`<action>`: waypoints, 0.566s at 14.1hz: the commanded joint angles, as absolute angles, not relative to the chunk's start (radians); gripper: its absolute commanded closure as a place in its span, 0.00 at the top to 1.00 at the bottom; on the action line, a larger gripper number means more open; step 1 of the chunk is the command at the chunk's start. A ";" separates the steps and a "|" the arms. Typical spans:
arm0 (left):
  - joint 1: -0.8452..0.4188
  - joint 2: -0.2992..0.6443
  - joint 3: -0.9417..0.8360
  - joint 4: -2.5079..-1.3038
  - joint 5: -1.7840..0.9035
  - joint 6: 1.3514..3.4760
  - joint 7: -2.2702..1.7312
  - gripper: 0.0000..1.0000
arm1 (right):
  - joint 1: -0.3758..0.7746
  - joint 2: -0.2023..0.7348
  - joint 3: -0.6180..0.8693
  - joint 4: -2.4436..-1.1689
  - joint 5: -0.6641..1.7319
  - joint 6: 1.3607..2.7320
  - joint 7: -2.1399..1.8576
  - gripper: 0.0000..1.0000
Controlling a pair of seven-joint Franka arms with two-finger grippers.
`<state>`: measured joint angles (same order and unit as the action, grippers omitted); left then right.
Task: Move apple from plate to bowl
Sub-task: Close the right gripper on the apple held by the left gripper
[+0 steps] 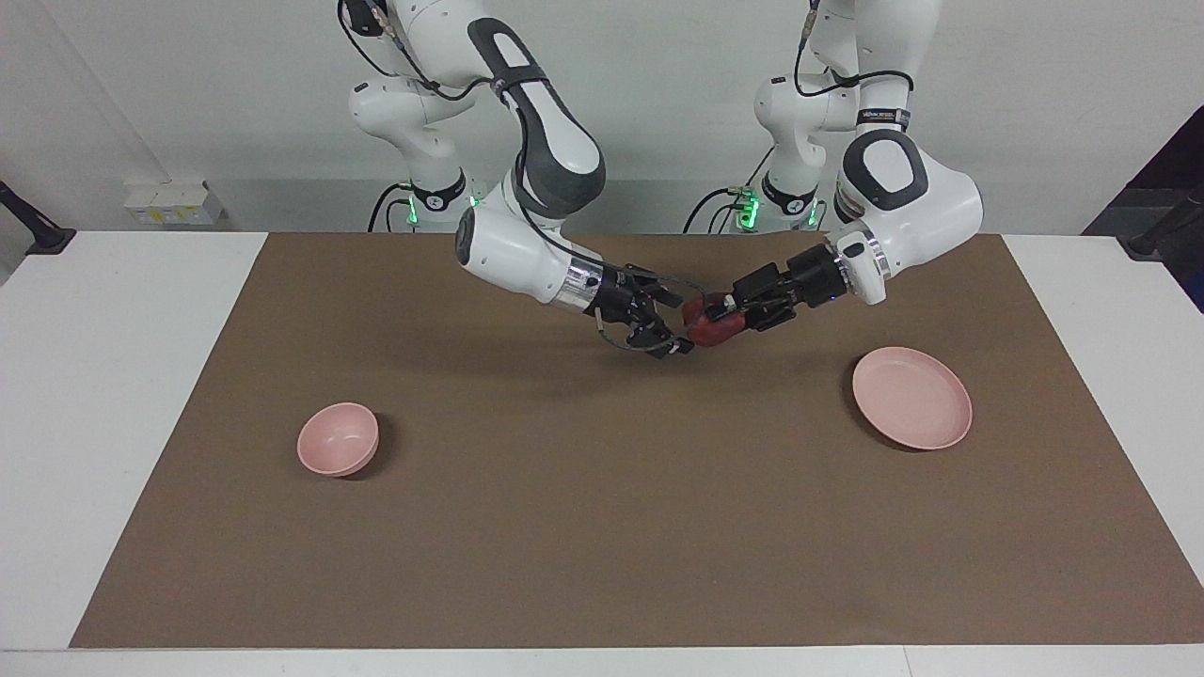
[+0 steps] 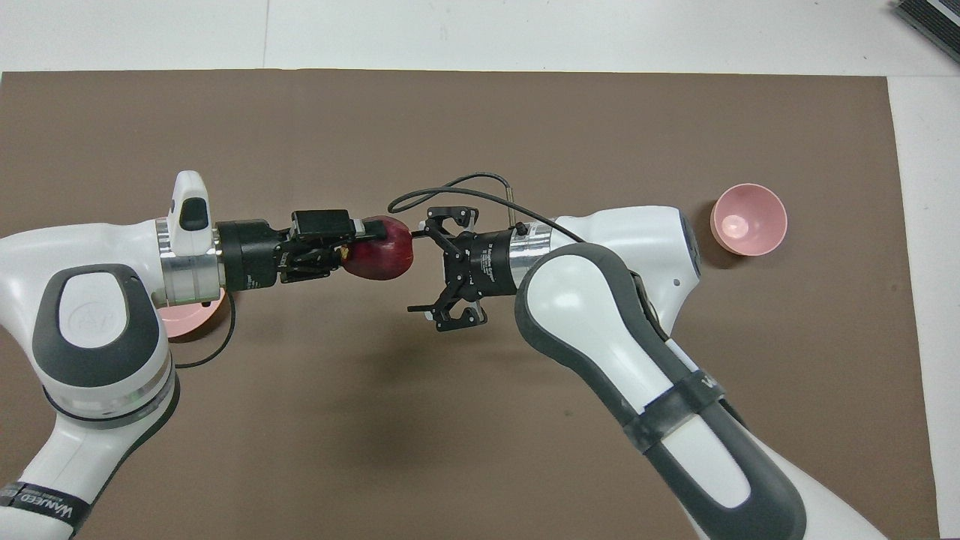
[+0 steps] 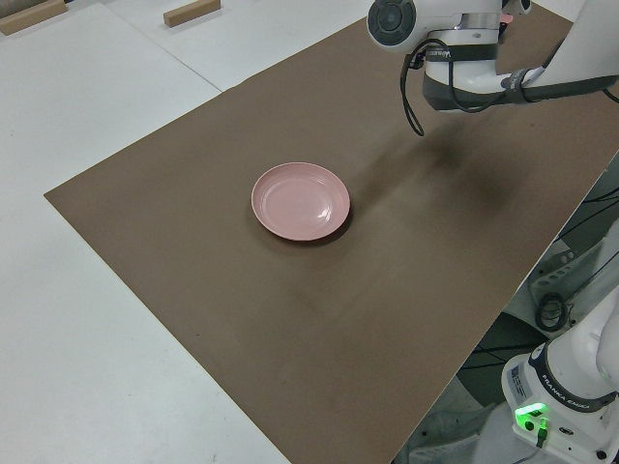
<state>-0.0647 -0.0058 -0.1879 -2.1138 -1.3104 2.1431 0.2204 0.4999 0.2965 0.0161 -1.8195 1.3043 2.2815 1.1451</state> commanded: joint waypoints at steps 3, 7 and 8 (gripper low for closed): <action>-0.086 -0.055 -0.201 -2.172 -1.335 2.164 0.212 0.00 | 0.497 0.301 0.021 -1.804 1.417 2.279 1.117 1.00; -0.091 -0.055 -0.210 -2.172 -1.335 2.166 0.196 0.00 | 0.503 0.287 0.021 -1.809 1.451 2.290 1.057 0.29; -0.091 -0.054 -0.210 -2.171 -1.335 2.166 0.195 0.00 | 0.500 0.285 0.020 -1.804 1.451 2.292 1.074 0.00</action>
